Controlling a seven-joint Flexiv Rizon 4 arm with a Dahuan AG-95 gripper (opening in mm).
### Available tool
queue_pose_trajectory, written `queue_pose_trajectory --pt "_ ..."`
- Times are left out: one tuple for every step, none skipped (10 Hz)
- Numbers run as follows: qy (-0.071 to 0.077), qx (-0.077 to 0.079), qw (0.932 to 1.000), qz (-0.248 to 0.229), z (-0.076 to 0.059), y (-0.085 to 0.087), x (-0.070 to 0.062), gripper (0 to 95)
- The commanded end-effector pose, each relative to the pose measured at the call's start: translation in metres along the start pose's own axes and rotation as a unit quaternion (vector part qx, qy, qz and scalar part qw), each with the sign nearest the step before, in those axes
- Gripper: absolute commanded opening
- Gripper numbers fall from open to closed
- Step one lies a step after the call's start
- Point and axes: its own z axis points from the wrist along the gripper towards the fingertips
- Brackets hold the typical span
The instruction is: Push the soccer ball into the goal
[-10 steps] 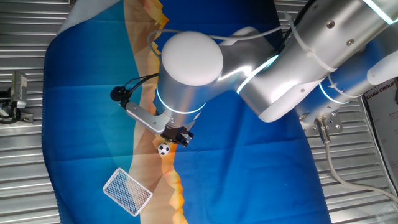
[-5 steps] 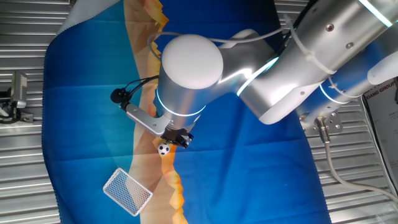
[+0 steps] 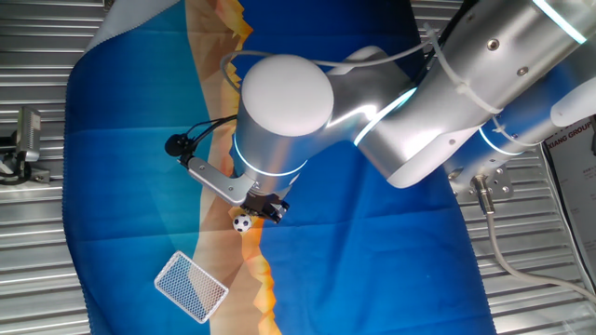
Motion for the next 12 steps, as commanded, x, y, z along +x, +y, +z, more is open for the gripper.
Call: queue_pose_trajectory --pt "0.000 0.000 1.0000 -0.001 0.000 0.000 0.000 0.0" --pt "0.000 0.001 1.0000 -0.001 0.000 0.000 0.000 0.0" --pt "0.000 0.001 1.0000 0.000 0.001 0.000 -0.001 0.0" --pt "-0.001 0.001 1.0000 0.001 0.002 0.001 -0.003 0.0" --pt "-0.002 0.002 1.0000 0.005 0.004 0.001 -0.008 0.0" --pt "0.001 0.004 0.9999 0.011 0.005 0.003 -0.014 0.0" --pt "0.003 0.004 0.9999 0.015 0.004 0.005 -0.017 0.0" --pt "0.004 0.004 0.9998 0.017 0.002 0.007 -0.018 0.0" --pt "0.004 0.003 0.9999 0.016 0.001 0.007 -0.018 0.0" --pt "0.004 0.003 0.9999 0.014 0.001 0.007 -0.018 0.0" --pt "0.004 0.003 0.9999 0.015 0.001 0.007 -0.018 0.0" --pt "0.004 0.003 0.9999 0.016 0.001 0.007 -0.018 0.0"
